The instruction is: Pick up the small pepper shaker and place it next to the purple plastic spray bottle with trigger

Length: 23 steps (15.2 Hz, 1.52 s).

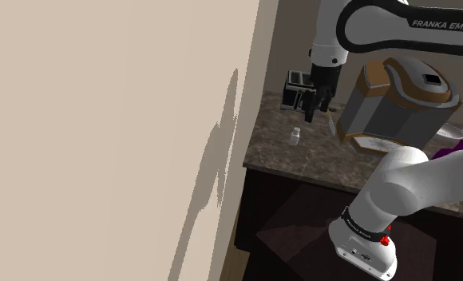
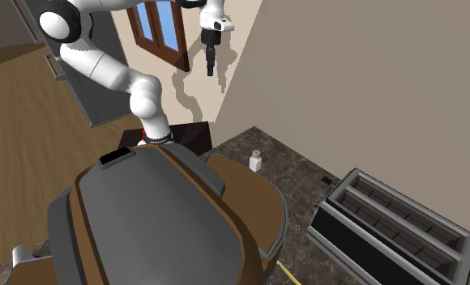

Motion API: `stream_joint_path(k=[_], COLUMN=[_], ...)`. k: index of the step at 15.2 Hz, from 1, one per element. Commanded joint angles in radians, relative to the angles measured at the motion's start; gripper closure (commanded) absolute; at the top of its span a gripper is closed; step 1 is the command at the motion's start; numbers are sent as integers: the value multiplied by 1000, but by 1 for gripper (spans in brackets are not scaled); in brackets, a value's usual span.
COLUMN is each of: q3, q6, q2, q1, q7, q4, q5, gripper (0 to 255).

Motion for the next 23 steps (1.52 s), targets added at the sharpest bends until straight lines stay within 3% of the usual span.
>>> stream_joint_path(k=[1,14,23], q3=[0,-214,-345], q6=[0,337,540], q2=[0,291,595], q1=[0,-98,-142], q7=[0,-185,-325], q4=[0,-44,56], q5=[0,-120,-114], gripper=[0,0,0])
